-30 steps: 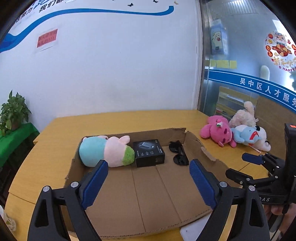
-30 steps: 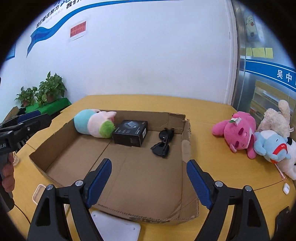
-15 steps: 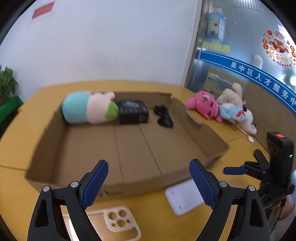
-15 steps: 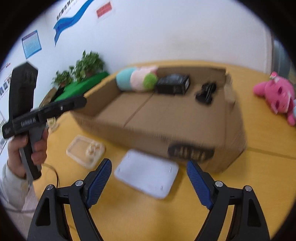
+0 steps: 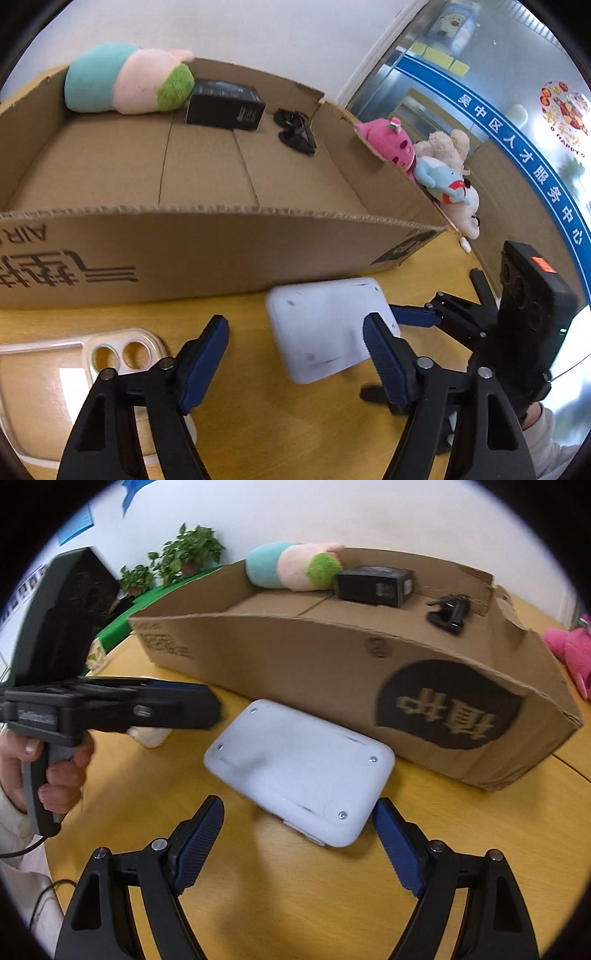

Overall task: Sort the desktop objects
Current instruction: 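Close both grippers on the white power bank and lift it, then carry the power bank into the cardboard box beside the plush, release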

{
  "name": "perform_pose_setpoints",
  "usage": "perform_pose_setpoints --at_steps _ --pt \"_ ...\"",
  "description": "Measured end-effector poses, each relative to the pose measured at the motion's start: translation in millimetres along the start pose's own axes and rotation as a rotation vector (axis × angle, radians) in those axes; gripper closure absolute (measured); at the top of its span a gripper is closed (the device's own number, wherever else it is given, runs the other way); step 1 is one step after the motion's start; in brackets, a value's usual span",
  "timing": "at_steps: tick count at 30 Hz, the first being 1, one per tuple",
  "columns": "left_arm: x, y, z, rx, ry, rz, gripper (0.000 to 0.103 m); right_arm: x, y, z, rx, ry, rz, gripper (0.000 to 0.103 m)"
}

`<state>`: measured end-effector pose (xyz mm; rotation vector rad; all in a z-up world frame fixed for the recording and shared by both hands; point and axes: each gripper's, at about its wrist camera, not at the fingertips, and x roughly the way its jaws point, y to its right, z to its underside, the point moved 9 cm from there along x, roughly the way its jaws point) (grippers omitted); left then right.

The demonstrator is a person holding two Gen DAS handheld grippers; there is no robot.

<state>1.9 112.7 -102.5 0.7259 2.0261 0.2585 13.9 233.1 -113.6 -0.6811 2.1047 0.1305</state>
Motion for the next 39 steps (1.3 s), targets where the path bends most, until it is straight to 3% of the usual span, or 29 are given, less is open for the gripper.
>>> perform_pose_setpoints --at_steps 3,9,13,18,22,30,34,39 --pt "7 -2 7 0.024 -0.032 -0.036 0.046 -5 -24 2 -0.026 0.027 -0.142 0.020" --pt "5 -3 9 0.036 -0.030 -0.032 0.054 0 -10 5 -0.016 0.009 -0.029 0.020" --pt "3 -4 9 0.020 -0.027 -0.028 0.059 5 -18 4 -0.098 -0.012 0.051 0.033" --pt "-12 -3 9 0.019 0.013 -0.041 0.070 0 -24 10 -0.084 0.005 0.029 0.034" --pt "-31 6 4 0.042 0.057 -0.063 0.071 -8 -31 9 -0.066 0.045 0.017 0.034" --pt "-96 28 -48 0.104 0.240 -0.058 0.071 -51 -45 -49 -0.116 0.198 0.044 0.034" --pt "-130 26 -91 0.129 0.330 -0.063 0.071 -72 -53 -100 -0.186 0.255 0.057 0.034" --pt "-158 -4 -148 0.126 0.388 -0.097 0.071 -69 -61 -175 -0.289 0.287 0.059 0.034"
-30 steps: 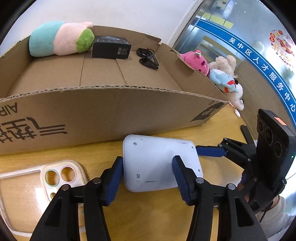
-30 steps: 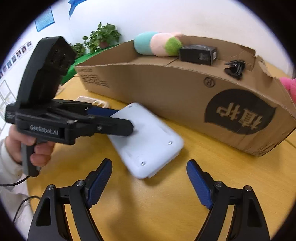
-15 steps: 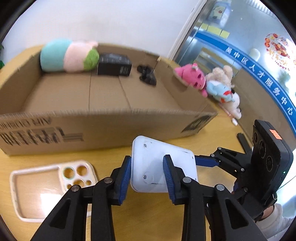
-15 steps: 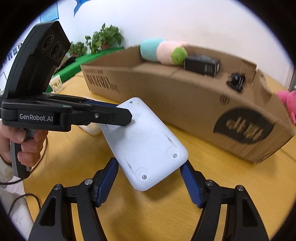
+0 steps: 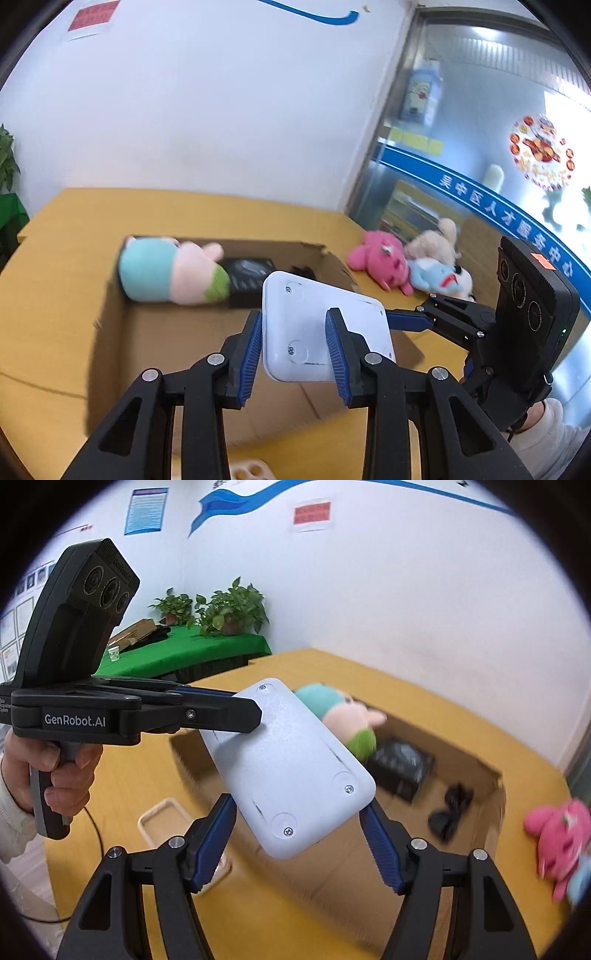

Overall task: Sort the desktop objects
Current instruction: 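Carry the power bank into the cardboard box beside the plush, release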

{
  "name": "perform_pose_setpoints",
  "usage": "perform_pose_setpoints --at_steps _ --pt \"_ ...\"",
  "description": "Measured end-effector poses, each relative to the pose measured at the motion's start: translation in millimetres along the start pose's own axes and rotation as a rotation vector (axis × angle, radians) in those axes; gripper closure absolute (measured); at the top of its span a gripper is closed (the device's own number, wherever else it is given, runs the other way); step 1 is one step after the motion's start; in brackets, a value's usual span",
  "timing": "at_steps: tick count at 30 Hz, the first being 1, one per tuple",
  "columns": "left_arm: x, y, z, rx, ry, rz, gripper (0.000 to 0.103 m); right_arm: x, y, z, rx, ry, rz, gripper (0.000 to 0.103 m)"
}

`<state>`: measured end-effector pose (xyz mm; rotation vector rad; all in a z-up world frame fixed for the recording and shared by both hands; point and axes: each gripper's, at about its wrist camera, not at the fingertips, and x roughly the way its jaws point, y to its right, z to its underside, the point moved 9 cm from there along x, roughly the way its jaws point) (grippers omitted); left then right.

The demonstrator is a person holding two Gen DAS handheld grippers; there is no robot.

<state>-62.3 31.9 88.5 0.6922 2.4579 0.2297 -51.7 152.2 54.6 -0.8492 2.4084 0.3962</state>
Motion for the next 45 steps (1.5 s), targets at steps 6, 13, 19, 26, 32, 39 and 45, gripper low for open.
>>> perform_pose_setpoints --at_steps 6,13,19,26,32,39,45 --pt "21 -73 -35 -0.044 -0.020 -0.096 0.071 68 6 -53 -0.017 -0.031 -0.116 0.034" --pt "65 -145 -27 -0.115 -0.146 -0.185 0.071 160 6 -57 0.002 -0.182 -0.287 0.034" --pt "106 -177 -4 -0.137 -0.277 -0.264 0.071 219 5 -33 0.062 -0.321 -0.402 0.034" --pt "136 -189 27 -0.130 -0.430 -0.312 0.071 254 5 -1 0.126 -0.437 -0.452 0.033" --pt "141 -194 32 -0.079 -0.473 -0.393 0.066 267 -1 0 0.131 -0.454 -0.423 0.033" --pt "115 -187 19 -0.069 -0.404 -0.396 0.060 248 14 -6 0.205 -0.400 -0.320 0.033" --pt "40 -150 -20 0.016 -0.127 -0.415 0.031 144 36 -48 0.245 -0.087 -0.093 0.019"
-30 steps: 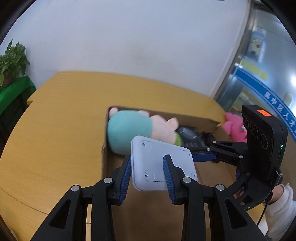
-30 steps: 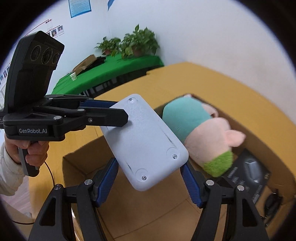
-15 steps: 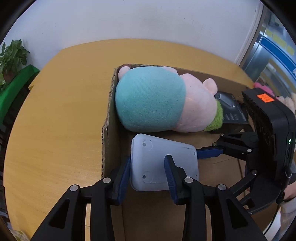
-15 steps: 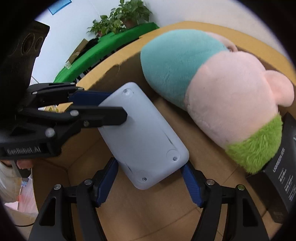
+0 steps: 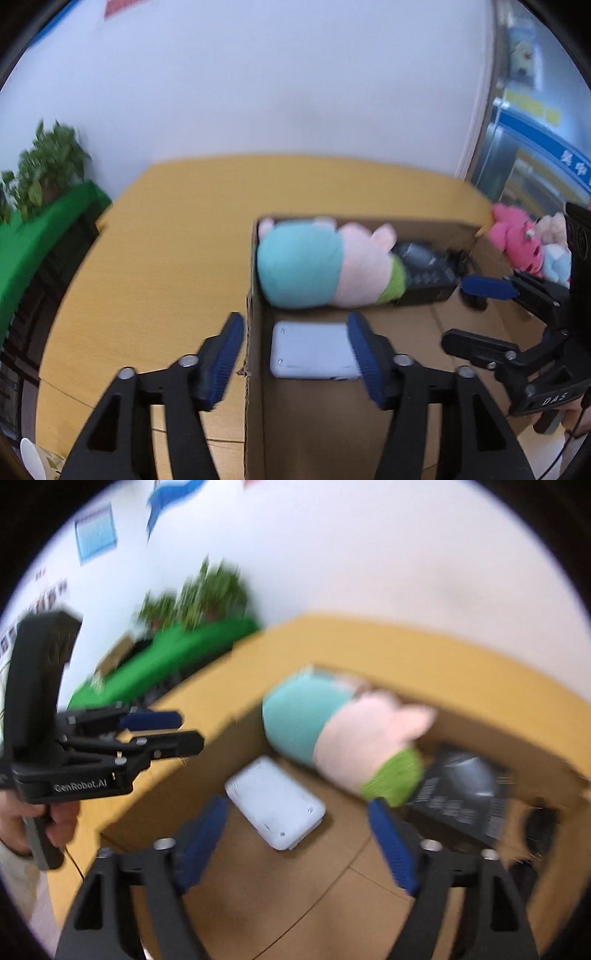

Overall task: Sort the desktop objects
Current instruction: 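Carry the power bank into the cardboard box beside the plush, release, then move both grippers toward the clear phone case with white lens frame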

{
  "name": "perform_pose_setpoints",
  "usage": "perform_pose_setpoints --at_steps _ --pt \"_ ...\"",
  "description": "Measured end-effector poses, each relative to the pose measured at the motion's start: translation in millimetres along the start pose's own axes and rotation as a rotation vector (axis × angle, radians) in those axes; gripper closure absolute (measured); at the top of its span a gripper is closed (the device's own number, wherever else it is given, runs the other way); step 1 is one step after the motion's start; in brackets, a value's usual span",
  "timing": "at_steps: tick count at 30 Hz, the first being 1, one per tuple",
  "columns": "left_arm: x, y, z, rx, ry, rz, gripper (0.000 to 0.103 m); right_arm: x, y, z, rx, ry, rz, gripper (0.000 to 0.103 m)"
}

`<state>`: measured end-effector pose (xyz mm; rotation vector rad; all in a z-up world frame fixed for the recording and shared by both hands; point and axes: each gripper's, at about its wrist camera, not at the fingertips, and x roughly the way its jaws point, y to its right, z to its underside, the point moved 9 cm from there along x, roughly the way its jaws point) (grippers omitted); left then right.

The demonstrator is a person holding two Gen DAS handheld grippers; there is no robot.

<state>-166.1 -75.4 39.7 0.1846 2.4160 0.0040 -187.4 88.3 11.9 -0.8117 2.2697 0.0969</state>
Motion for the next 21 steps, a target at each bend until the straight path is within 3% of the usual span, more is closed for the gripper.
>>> perform_pose_setpoints --at_steps 3,6,10,21 --pt "-45 22 -1 0.028 0.118 0.019 0.007 -55 -2 13 0.041 0.115 0.123 0.019" --pt "-77 49 10 0.032 0.200 0.075 0.005 -83 5 31 0.088 0.163 0.221 0.019" --pt "-92 72 18 0.049 0.260 0.072 0.005 -113 27 67 0.124 0.174 0.344 0.019" --pt "-76 107 44 0.045 0.212 0.107 0.005 -157 48 103 0.117 0.171 0.489 0.019"
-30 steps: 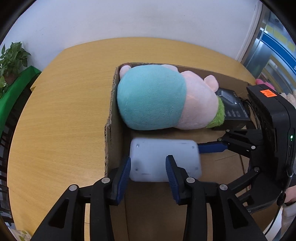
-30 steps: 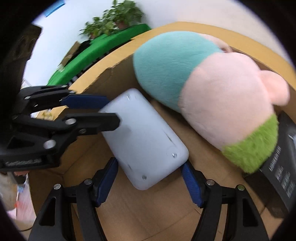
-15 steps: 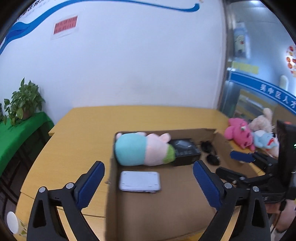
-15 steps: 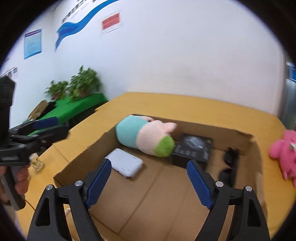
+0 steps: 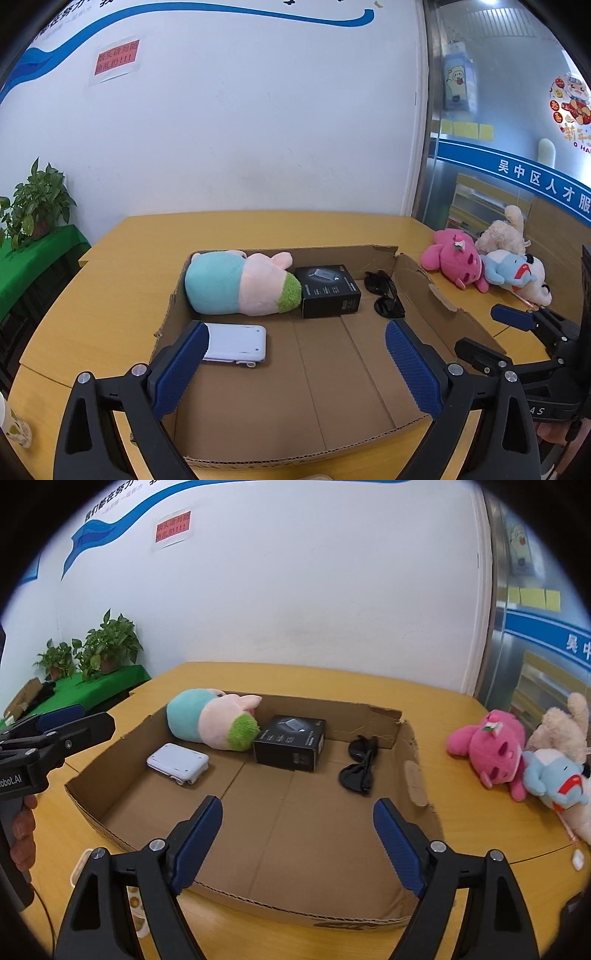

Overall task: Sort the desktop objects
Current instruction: 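Move both grippers toward the clear phone case with white lens frame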

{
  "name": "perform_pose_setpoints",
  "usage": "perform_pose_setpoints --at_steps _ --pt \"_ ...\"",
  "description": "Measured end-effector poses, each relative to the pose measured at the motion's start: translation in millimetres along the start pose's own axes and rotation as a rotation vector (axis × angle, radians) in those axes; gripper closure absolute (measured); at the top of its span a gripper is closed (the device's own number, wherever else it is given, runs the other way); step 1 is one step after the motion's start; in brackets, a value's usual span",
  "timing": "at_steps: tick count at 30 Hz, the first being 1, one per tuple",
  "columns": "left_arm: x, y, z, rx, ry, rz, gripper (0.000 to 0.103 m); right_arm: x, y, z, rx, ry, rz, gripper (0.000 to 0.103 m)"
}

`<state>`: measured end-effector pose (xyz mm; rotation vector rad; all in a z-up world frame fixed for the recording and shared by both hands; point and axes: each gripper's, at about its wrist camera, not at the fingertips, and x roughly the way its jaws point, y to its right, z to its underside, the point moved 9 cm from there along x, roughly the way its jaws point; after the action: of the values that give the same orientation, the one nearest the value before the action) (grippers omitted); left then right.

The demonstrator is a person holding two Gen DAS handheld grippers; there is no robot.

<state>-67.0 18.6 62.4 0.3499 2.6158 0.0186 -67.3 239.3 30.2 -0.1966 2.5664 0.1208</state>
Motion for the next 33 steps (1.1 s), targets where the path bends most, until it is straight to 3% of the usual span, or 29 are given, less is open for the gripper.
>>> perform_pose_setpoints --at_steps 11,13,18,24,25,27,33 --pt "-12 -18 23 -0.005 -0.046 -0.020 0.005 1 -16 16 -0.015 -0.044 -0.053 0.019" --pt "-17 -29 35 -0.023 -0.071 -0.017 0.005 -1 -27 22 -0.035 -0.056 -0.093 0.019" --pt "-31 -65 76 -0.088 -0.164 -0.024 0.005 -8 -78 55 -0.095 -0.136 -0.298 0.019" --pt "-35 -99 130 -0.191 -0.279 -0.011 0.007 15 -138 109 -0.120 -0.295 -0.489 0.020" --pt "-33 -102 136 -0.207 -0.301 -0.001 0.008 18 -143 113 -0.119 -0.306 -0.506 0.020" --pt "-28 -104 152 -0.236 -0.354 0.028 0.021 26 -154 120 -0.119 -0.332 -0.540 0.020" --pt "-7 -100 194 -0.312 -0.490 0.110 0.030 42 -171 134 -0.088 -0.385 -0.601 0.020"
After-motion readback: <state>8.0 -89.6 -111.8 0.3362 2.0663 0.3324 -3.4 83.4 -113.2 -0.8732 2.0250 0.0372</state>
